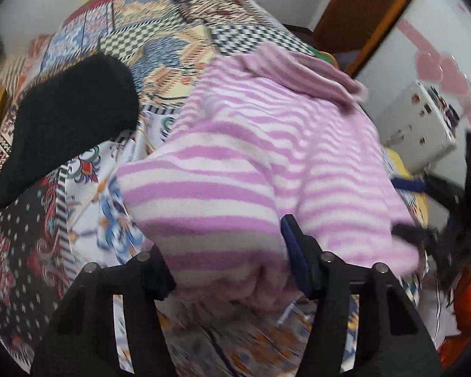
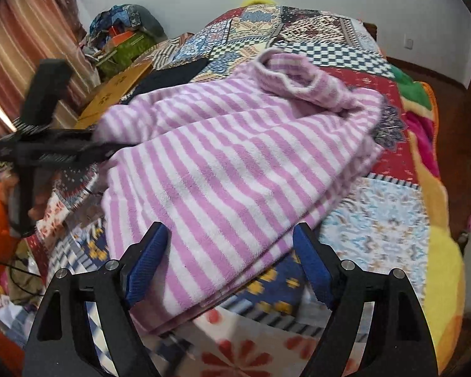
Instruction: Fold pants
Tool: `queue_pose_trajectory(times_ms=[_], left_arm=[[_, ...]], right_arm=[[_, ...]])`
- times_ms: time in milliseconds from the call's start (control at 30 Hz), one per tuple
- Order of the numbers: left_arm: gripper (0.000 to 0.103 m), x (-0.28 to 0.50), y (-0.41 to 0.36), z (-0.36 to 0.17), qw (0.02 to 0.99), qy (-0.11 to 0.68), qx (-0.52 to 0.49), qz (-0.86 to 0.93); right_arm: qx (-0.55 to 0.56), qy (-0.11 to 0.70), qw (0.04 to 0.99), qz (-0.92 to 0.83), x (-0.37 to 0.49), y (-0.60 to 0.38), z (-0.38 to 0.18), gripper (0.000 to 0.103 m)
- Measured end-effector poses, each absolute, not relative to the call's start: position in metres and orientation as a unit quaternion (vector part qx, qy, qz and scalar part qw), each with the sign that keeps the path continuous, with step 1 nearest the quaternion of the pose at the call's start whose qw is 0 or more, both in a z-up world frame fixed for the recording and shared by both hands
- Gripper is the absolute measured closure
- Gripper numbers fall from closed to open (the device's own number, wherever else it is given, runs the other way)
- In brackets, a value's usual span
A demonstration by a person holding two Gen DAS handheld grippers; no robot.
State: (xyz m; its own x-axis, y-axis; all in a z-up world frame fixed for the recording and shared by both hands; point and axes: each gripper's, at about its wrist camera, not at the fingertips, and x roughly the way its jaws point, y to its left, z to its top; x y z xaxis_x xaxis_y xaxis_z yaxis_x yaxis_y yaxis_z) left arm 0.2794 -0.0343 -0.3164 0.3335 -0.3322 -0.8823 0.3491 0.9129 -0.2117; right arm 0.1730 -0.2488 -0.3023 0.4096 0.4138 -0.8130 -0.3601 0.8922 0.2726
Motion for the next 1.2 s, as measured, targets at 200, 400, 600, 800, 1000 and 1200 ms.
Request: queue_pose_trajectory(times_ms=[200,400,600,800,1000,1200], left_arm=[[0.047,0.225,-0.051,-0.301,0.831,0.515,-0.018,-0.209],[0.048,0.183,-0.067,-0.300,0.838,0.503,-0.043,-0.206],[0.048,0.178,-0.053,-0.282,0.851,0.496,-0.011,-0.174],[0.048,0.203,-0.015,-0.246,0.880,0.459,0.011,-0.124],[0.046,0.272,-0.018,-0.244,0.877,0.462,0.018,-0.134],[0.046,0.353,-0.057,-0.291,0.835,0.519,0.034,-0.178]], right_arm=[[0.014,0.498,0.843,0.204,0.165,-0.280,-0.304,0.024],[0.000,0.502,0.845,0.184,0.157,-0.294,-0.304,0.024],[0.000,0.482,0.857,0.182,0.148,-0.297,-0.286,0.024],[0.002,0.446,0.875,0.189,0.155,-0.295,-0.262,0.023],[-0.018,0.437,0.878,0.198,0.198,-0.277,-0.265,0.022],[-0.033,0.453,0.868,0.203,0.251,-0.261,-0.289,0.022]])
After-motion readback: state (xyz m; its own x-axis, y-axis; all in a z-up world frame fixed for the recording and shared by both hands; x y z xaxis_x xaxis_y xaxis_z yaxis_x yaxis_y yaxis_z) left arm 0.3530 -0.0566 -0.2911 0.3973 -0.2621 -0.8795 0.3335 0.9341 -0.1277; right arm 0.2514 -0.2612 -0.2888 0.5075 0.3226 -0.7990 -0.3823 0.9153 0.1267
